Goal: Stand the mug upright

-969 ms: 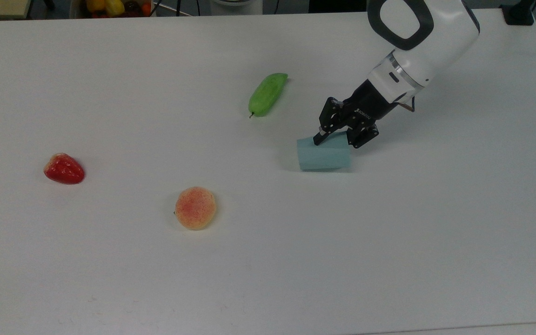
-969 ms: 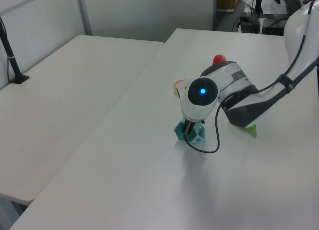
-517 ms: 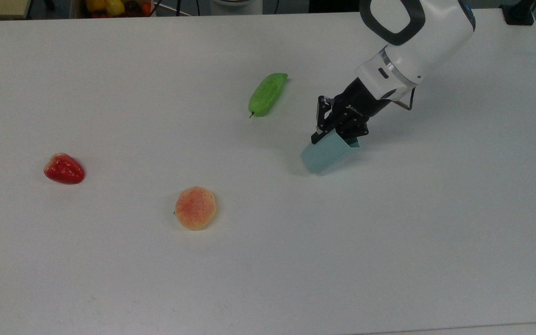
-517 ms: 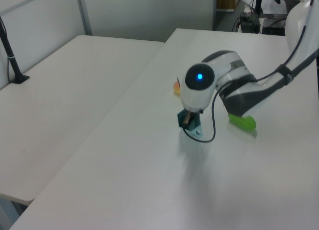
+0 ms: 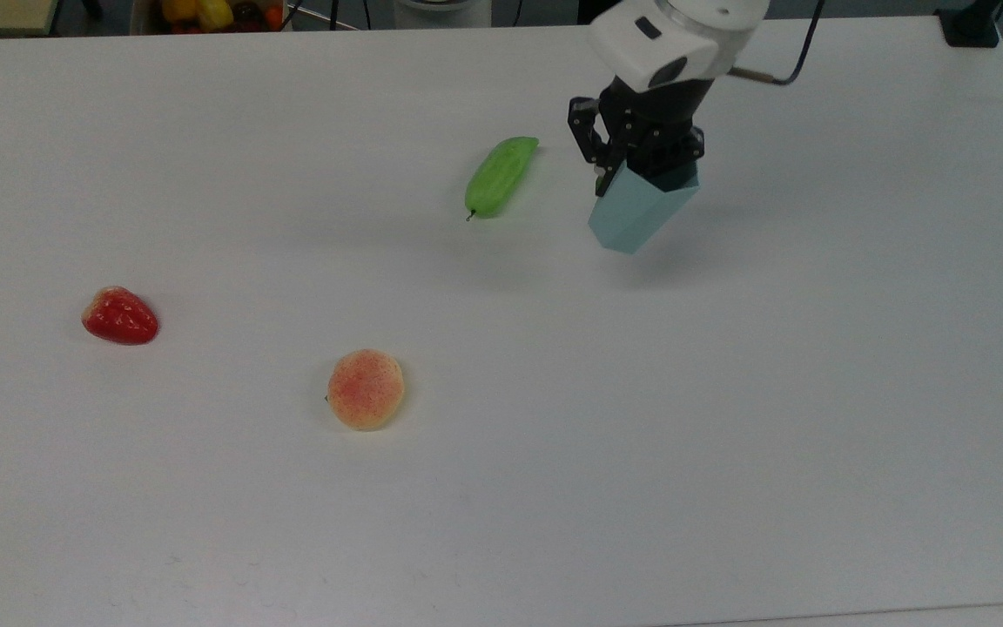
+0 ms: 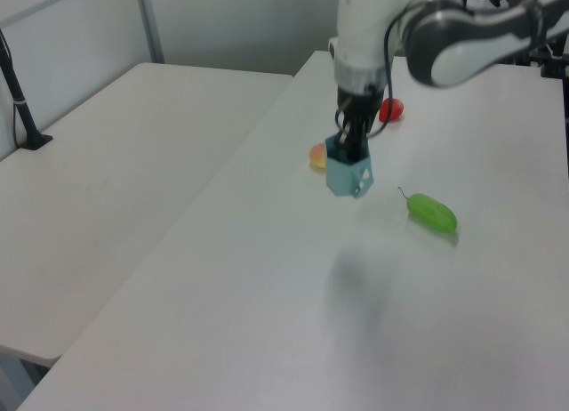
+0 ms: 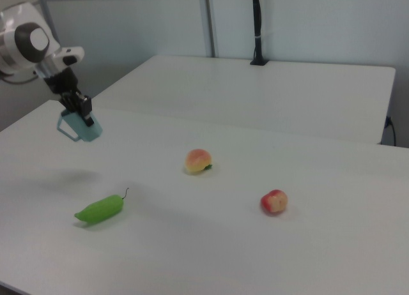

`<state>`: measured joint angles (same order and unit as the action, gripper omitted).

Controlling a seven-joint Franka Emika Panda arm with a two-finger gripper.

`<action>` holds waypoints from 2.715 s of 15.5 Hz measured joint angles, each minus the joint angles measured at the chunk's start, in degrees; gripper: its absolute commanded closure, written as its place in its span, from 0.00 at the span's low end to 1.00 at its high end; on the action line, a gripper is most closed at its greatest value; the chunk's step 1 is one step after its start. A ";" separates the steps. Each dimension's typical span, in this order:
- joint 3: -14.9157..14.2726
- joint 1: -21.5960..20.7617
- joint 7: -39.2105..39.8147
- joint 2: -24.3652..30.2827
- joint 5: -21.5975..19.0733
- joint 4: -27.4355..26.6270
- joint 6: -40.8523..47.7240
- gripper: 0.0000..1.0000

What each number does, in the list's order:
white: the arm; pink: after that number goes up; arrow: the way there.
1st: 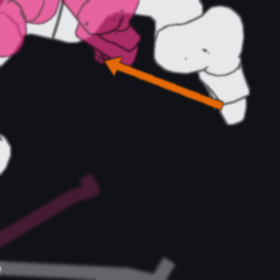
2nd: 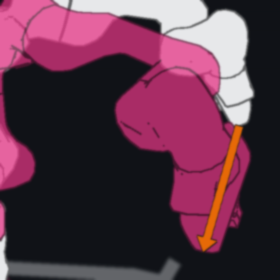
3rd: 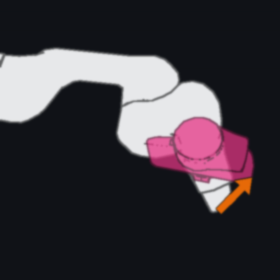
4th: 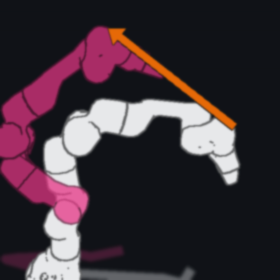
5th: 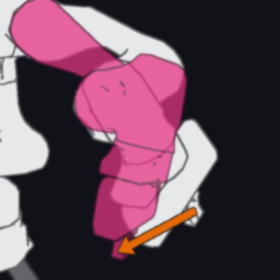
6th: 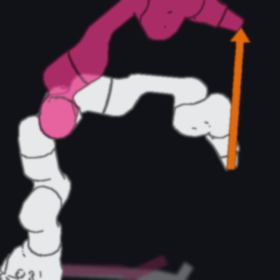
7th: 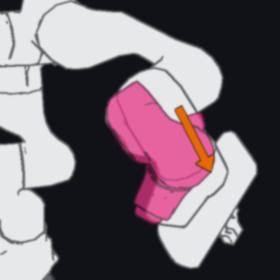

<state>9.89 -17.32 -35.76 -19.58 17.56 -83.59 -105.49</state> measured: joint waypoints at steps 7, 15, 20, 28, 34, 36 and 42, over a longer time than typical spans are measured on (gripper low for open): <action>-8.87 4.43 26.54 4.00 -25.47 -1.45 0.50 1.00; -10.89 7.57 50.83 -6.18 -28.70 0.87 -1.51 1.00; -10.67 5.94 52.74 -10.53 -20.68 1.14 -7.91 1.00; -10.53 5.21 56.72 -12.51 -18.05 1.15 -8.75 0.35; -10.51 4.87 56.74 -12.46 -17.22 1.24 -8.75 0.00; -10.50 4.84 56.74 -11.92 -17.22 1.96 -8.75 0.00; -10.53 5.78 50.70 -2.51 -17.23 3.36 -2.62 0.00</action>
<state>-0.65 -11.54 14.95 -22.09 0.33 -80.23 -108.11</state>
